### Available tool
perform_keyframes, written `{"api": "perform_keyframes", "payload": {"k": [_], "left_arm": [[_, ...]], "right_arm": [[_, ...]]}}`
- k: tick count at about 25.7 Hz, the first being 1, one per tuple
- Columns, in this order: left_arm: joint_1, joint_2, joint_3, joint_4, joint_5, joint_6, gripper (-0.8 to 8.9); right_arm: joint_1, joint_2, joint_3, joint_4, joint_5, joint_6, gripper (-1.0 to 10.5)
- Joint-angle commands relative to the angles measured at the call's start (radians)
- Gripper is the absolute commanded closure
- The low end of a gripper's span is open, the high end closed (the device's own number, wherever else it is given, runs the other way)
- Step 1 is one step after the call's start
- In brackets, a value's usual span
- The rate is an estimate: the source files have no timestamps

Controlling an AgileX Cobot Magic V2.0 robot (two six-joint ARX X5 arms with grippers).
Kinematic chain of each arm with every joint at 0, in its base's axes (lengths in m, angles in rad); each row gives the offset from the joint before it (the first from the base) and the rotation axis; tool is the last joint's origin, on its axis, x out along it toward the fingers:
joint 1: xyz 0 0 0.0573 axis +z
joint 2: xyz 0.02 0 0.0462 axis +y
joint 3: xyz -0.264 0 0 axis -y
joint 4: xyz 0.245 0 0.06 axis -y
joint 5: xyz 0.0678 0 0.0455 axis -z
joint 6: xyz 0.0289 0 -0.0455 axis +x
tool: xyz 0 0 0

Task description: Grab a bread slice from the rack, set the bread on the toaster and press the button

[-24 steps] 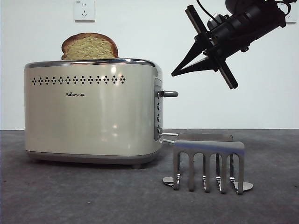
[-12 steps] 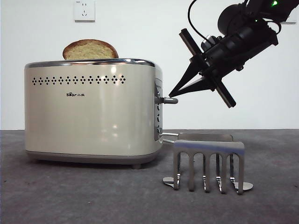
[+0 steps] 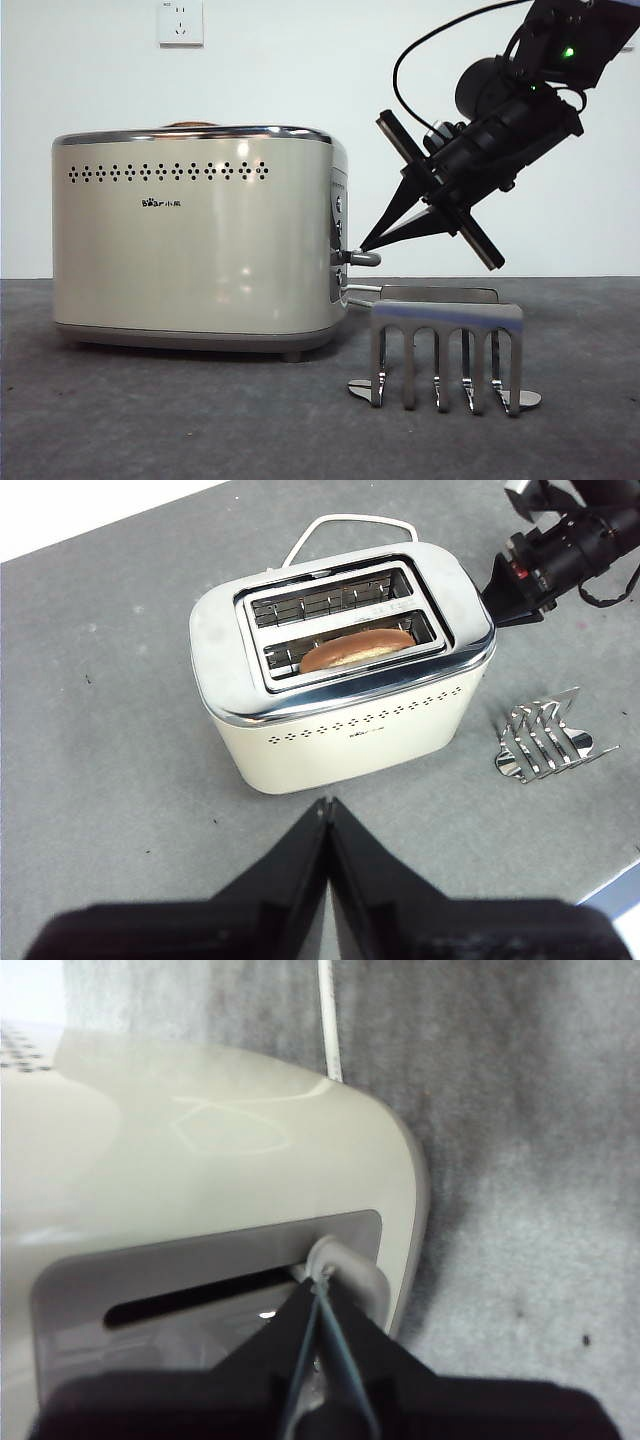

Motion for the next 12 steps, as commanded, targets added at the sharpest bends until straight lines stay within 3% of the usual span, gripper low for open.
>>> {"api": "perform_keyframes", "payload": {"k": [1,3,12], "left_arm": [[-0.001,-0.004,-0.003,0.003,-0.002,-0.007,8.23],[-0.001,-0.004,-0.003,0.003,-0.003,-0.007,8.23],[-0.001,-0.005,-0.003,0.003,-0.002,-0.006,8.23]], "right_arm": [[0.002,0.067,-0.021,-0.047,0.051,-0.012,9.5],[0.003,0.08,-0.021,-0.072,0.087,-0.02,9.5],[0.003,0.086,-0.021,-0.106,0.101,-0.023,9.5]]}}
